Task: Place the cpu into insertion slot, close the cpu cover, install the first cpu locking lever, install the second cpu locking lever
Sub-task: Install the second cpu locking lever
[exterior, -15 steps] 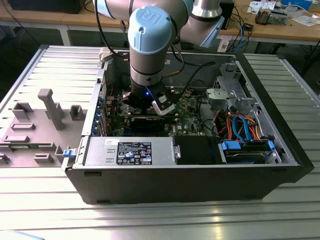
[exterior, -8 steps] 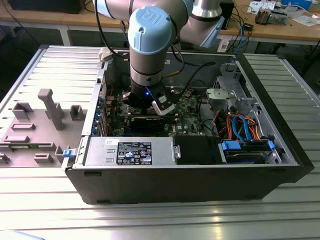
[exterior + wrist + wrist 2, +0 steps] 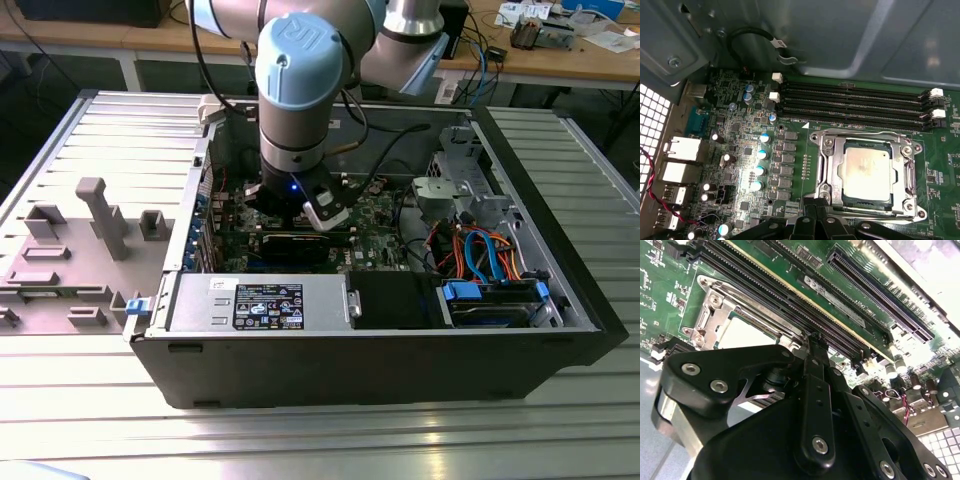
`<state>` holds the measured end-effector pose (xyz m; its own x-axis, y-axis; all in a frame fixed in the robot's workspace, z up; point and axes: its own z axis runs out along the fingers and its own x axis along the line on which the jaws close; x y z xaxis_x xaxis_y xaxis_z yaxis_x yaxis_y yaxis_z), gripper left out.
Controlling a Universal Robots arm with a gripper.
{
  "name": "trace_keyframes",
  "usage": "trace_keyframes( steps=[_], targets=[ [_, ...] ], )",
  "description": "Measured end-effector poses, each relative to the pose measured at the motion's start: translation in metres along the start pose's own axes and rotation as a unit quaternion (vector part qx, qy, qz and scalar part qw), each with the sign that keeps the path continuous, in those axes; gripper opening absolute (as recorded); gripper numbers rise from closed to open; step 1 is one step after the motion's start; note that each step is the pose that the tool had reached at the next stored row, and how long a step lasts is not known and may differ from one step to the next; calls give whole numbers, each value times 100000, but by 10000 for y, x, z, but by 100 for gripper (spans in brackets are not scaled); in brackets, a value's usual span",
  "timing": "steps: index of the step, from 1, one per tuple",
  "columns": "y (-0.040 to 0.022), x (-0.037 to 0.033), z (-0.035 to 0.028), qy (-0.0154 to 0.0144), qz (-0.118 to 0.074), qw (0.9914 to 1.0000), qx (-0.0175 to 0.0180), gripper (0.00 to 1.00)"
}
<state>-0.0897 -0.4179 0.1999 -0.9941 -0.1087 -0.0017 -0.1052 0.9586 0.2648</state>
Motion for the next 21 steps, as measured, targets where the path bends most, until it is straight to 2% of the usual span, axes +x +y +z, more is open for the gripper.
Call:
trace_keyframes(
  steps=[10, 21],
  targets=[
    [7, 31, 13, -103, 342, 99999, -137, 11],
    [26, 31, 28, -156, 511, 99998, -181, 11]
  ],
)
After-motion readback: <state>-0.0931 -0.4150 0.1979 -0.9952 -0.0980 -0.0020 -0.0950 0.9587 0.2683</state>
